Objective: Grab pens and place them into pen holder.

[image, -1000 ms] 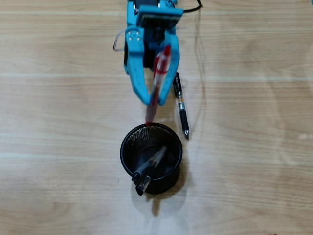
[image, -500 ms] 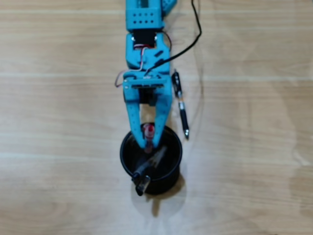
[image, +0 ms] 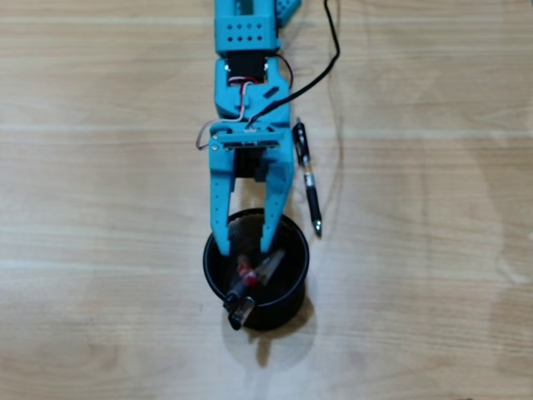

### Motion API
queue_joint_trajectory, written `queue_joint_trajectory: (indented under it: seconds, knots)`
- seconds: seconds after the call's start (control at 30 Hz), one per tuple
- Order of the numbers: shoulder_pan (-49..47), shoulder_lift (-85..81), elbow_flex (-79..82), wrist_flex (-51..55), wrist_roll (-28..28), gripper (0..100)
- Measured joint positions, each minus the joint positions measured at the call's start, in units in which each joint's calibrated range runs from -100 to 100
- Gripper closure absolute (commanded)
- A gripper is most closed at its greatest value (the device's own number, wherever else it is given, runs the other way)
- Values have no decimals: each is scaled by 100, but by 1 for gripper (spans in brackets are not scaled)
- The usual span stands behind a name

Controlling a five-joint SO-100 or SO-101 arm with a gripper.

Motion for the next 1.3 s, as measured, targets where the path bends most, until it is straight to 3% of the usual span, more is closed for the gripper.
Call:
queue_joint_trajectory:
  seconds: [0.4,0.53,0.7,0.87,1.3]
  knots:
    - [0,-517,80,138,0,85]
    - [0,-1433,515,1073,0,86]
    - [0,-2714,923,3045,0,98]
    - [0,-3562,1305,4697,0,98]
    - [-496,-4572,3222,5104,-5,98]
